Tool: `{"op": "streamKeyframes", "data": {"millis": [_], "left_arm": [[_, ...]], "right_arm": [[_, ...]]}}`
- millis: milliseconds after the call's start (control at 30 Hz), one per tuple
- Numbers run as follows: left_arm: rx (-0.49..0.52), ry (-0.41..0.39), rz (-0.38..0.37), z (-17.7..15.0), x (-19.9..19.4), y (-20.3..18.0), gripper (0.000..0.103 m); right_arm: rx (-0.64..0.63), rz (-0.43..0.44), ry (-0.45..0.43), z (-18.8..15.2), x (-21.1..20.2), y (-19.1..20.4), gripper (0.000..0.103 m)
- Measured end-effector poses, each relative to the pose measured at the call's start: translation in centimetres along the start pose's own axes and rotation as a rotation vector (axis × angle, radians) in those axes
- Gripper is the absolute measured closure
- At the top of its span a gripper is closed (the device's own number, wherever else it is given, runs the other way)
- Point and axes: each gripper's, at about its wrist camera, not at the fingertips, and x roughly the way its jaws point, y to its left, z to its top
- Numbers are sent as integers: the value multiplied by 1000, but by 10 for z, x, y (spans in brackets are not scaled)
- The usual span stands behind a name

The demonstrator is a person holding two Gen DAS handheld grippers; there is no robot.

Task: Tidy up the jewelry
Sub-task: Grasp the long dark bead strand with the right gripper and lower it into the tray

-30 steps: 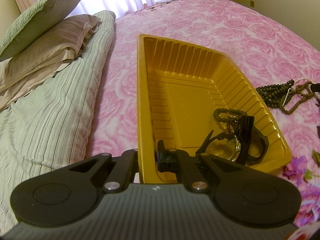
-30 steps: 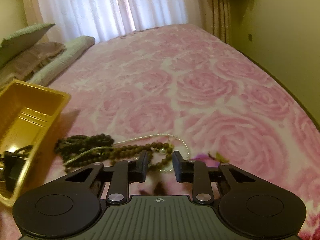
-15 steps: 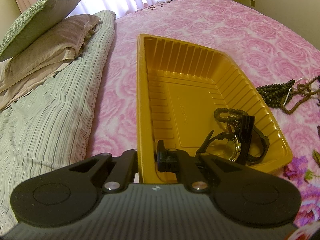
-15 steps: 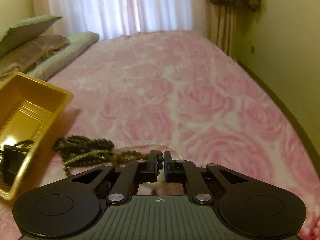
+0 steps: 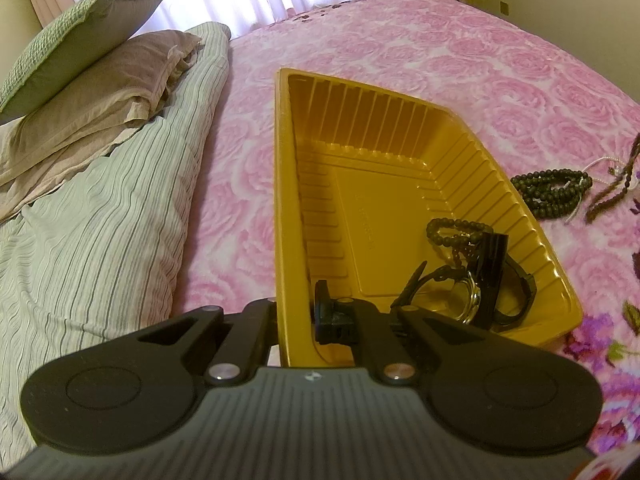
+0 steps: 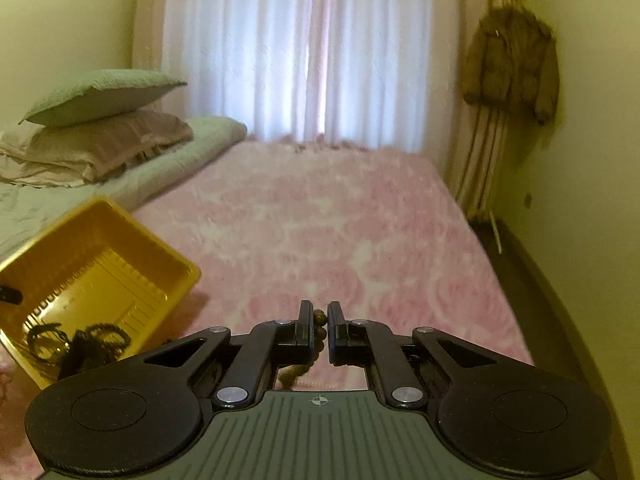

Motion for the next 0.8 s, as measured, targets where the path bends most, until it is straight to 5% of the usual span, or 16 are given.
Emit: {"op": "streamKeyframes", "data": {"millis": [800], "left_arm": [[0, -1, -1, 1, -1, -1, 100]], "right_arm": [[-219, 132, -115, 65, -12, 37, 97]]}}
